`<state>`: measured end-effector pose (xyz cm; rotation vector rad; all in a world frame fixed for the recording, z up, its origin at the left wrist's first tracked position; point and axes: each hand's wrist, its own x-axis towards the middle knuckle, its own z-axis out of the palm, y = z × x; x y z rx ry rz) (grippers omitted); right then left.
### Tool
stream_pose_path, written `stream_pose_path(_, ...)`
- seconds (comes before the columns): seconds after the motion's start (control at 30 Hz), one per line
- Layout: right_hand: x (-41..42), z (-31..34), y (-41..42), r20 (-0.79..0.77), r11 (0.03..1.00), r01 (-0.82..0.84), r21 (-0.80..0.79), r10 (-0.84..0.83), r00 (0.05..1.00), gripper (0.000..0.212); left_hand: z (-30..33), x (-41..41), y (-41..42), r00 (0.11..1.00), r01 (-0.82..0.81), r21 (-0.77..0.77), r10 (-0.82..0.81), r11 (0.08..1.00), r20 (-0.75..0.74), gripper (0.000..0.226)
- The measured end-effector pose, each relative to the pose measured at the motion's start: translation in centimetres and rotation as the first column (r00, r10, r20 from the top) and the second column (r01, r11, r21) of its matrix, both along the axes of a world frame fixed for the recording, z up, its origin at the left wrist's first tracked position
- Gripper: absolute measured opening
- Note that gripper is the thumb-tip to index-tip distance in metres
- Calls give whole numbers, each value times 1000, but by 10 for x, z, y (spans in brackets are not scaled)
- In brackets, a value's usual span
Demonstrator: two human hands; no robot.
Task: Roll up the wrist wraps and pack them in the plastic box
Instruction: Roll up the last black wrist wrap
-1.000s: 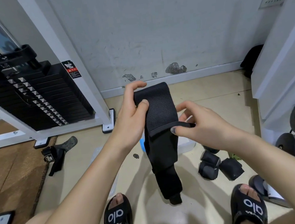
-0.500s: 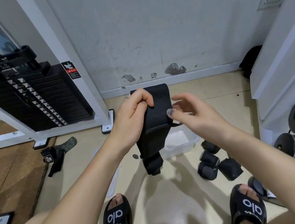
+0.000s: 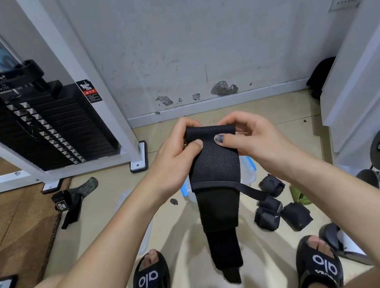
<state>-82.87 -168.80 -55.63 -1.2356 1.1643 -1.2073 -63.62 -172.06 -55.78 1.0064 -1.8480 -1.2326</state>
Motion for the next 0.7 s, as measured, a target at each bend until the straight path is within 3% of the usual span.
stream_pose_path(0.27, 1, -3, 3, 3, 999, 27, -45, -26, 1000, 15, 0, -3, 3, 998, -3, 6, 3, 1000, -59, 19)
stream_pose_path(0.5, 2, 0, 5, 171, 997, -80, 19, 75, 982, 16, 0, -7, 6, 994, -61, -33, 57, 998, -98, 23)
stream_pose_path(0.7, 6, -8, 1, 144, 1000, 14, -17, -11, 990, 11, -3, -10, 7, 993, -65, -26, 62, 998, -101, 24)
